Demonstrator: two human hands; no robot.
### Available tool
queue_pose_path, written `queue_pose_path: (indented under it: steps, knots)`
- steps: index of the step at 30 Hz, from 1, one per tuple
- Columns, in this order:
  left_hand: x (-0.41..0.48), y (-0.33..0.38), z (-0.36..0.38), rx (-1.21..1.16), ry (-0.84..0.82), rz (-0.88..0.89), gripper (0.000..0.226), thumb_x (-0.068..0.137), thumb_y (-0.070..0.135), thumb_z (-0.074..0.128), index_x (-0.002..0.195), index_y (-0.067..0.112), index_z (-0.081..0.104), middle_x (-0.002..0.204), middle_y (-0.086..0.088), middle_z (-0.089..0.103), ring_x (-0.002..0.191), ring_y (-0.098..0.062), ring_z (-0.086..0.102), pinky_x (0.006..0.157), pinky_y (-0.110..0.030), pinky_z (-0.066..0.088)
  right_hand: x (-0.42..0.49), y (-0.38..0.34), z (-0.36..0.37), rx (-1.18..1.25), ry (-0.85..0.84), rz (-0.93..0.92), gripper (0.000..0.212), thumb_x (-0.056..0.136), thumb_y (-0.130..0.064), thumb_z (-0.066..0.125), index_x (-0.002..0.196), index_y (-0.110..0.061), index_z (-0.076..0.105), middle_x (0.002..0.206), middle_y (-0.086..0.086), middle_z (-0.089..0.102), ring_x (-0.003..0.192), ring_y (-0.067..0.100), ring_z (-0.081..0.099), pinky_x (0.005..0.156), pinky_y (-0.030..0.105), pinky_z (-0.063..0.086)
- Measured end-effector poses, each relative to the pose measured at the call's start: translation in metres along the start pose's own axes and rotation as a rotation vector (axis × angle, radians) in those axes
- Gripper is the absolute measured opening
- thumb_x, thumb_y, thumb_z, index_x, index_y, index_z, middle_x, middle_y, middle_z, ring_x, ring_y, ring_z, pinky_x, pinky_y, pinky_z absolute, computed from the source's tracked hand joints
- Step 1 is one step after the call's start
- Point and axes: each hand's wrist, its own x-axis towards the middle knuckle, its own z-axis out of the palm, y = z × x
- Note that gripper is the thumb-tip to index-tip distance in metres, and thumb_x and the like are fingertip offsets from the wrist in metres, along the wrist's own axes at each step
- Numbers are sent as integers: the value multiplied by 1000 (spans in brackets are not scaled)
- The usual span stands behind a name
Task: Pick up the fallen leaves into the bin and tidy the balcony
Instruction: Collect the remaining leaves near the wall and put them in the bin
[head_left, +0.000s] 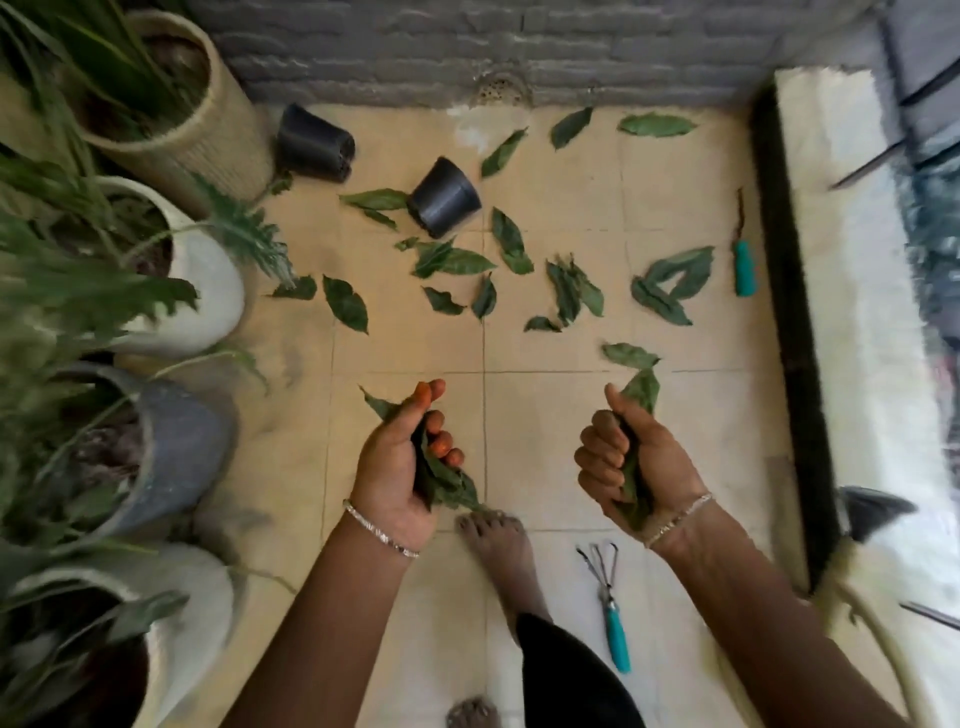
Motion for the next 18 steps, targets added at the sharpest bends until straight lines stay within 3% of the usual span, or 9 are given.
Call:
queue_pose_path:
  steps: [9,18]
  knots:
    - [-242,62,60,-23,-98,38,14,99,20,52,94,14,64,57,5,43,40,-6,38,40,-18,37,-247,-14,103,49,-5,-84,47,95,-38,50,54,-17,40,48,-2,29,34,10,28,30,16,19]
    - [-465,117,30,-257,-337,77,17,99,24,46,96,17,62,56,8,45,41,-5,40,42,-18,39,-460,44,184,-28,-15,-184,41,96,-34,51,59,-17,45,51,-2,32,36,10,31,28,18,24]
